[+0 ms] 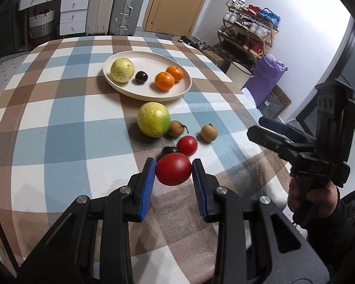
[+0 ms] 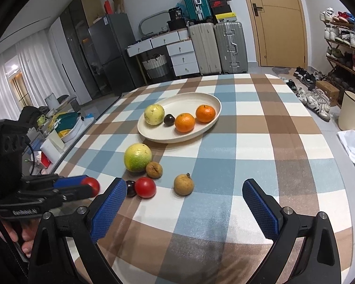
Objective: Organize fruits
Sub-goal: 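Grasp the brown pear with the right tool while the left tool holds the tomato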
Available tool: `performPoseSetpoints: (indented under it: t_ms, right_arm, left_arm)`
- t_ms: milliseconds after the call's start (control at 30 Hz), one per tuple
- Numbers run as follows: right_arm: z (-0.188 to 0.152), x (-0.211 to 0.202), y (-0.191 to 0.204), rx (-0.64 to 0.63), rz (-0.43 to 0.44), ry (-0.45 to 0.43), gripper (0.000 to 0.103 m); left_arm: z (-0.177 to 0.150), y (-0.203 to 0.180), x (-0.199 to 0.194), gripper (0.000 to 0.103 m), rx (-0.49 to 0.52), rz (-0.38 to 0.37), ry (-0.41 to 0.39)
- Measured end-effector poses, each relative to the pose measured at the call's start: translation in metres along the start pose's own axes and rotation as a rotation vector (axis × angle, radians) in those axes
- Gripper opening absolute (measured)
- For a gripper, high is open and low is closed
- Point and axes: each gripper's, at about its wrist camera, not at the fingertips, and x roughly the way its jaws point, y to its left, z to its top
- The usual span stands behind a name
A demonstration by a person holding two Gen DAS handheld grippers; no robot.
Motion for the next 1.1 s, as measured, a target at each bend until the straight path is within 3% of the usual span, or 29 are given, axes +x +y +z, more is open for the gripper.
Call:
performPoseSetpoints:
  t_ms: [233, 500, 633, 733, 900, 933, 967, 1000, 1100]
  right_arm:
    - [-0.001, 0.023, -0.002, -0.015, -0.006, 0.045, 0.100]
    - [0.000, 0.051, -0.008, -0.017, -0.021, 0.105, 0.087]
    - [-0.001, 0.060, -0.009, -0.022, -0.018, 0.131, 0.075]
    - [-0.001, 0.067, -0.005, -0.051, -0.029, 0.142, 0.071]
    - [-0.001, 0.077, 0.000, -0.084, -0.013, 0.169, 0.054]
    - [-0.002, 0.079, 0.000, -0.090, -0.009, 0.174, 0.048]
    - [-0.002, 0.081, 0.001, -0.093, -0.004, 0.186, 0.033]
    - [-0.002, 0.082, 0.001, -0.093, -0.001, 0.191, 0.027]
    - [-0.001, 0.082, -0.001, -0.088, 0.008, 0.189, 0.027]
  left_arm:
    - [0.007, 0.011, -0.002, 0.029, -0.023, 0.007, -0.014]
    - [0.013, 0.027, 0.006, 0.029, -0.056, 0.012, -0.008]
    - [0.018, 0.034, 0.010, 0.029, -0.069, 0.013, -0.006]
    - [0.020, 0.038, 0.015, 0.029, -0.081, 0.009, 0.001]
    - [0.022, 0.039, 0.019, 0.029, -0.086, 0.005, 0.005]
    - [0.022, 0.039, 0.019, 0.029, -0.086, 0.005, 0.006]
    - [0.022, 0.039, 0.019, 0.029, -0.086, 0.007, 0.005]
    - [0.024, 0.040, 0.020, 0.029, -0.085, 0.010, 0.004]
    - [0.029, 0.040, 0.023, 0.029, -0.082, 0.020, 0.002]
